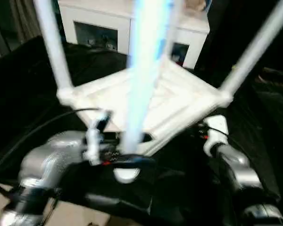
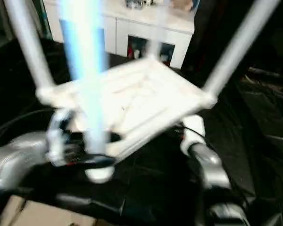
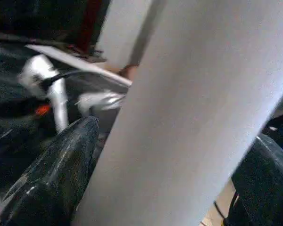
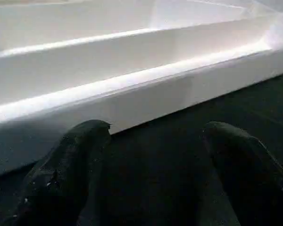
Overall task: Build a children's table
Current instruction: Rotate table base
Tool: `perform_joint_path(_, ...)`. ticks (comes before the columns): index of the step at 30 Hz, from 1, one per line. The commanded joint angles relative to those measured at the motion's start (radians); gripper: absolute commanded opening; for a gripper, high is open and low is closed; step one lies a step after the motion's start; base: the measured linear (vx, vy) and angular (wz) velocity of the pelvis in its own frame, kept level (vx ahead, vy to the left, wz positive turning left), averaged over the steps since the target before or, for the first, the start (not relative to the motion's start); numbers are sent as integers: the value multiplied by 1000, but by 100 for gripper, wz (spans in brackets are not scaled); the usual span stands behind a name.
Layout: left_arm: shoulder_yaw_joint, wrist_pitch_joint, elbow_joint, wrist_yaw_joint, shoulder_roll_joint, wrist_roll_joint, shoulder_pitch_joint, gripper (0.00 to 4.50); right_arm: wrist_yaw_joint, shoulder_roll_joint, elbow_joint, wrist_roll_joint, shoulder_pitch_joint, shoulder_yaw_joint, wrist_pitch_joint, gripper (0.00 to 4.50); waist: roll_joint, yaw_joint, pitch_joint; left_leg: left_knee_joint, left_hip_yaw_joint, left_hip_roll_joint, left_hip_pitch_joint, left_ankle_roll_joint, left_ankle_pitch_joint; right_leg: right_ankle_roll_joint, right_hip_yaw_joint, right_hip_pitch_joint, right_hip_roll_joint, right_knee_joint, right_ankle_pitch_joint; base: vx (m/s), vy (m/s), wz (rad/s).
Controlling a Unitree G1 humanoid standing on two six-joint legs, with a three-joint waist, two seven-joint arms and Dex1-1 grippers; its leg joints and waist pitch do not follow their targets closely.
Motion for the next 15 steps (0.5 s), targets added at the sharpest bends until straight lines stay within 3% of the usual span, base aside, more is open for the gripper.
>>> perform_joint_path(1,-49,-9,10,-2,-28,13,-31,445,59,15,13,-2,-29,43,-13,387,4,9,-66,-67,13,1,13,15,-193,-211,12,48,-14,-53,-73,0,0,0)
perform_joint_path(3,-72,-29,31,0,-61,30,-54,445,83,20,17,-2,-34,56,-9,387,3,12,-65,-67,13,1,12,32,-174,-225,12,50,-14,-51,-39,0,0,0)
perform_joint_path(6,-113,-76,84,20,-110,80,-92,445,101,24,39,-21,-44,61,-20,387,3,14,-64,-68,11,4,13,32,-191,-231,10,50,-16,-55,-71,0,0,0)
perform_joint_path(8,-147,-195,188,114,-170,199,-135,445,86,21,55,-33,-49,59,-36,387,2,16,-62,-70,11,5,14,26,-216,-214,11,49,-17,-65,-111,0,0,0)
perform_joint_path(10,-150,-235,231,157,-187,238,-151,445,71,18,63,-37,-52,54,-41,387,1,17,-64,-69,10,4,15,19,-225,-204,11,50,-18,-66,-125,0,0,0)
perform_joint_path(11,-160,-341,326,255,-204,329,-188,445,36,7,80,-40,-57,38,-54,387,1,17,-64,-71,8,3,11,21,-228,-193,11,52,-18,-70,-138,0,0,0)
perform_joint_path(12,-165,-356,349,273,-202,349,-198,445,26,2,83,-39,-58,31,-56,387,1,20,-67,-69,9,5,16,16,-233,-192,11,50,-20,-68,-144,0,0,0)
perform_joint_path(15,-189,-443,418,347,-188,439,-224,445,-10,-24,91,-37,-57,5,-67,387,-4,17,-65,-69,7,3,11,16,-241,-179,9,51,-20,-69,-171,0,0,0)
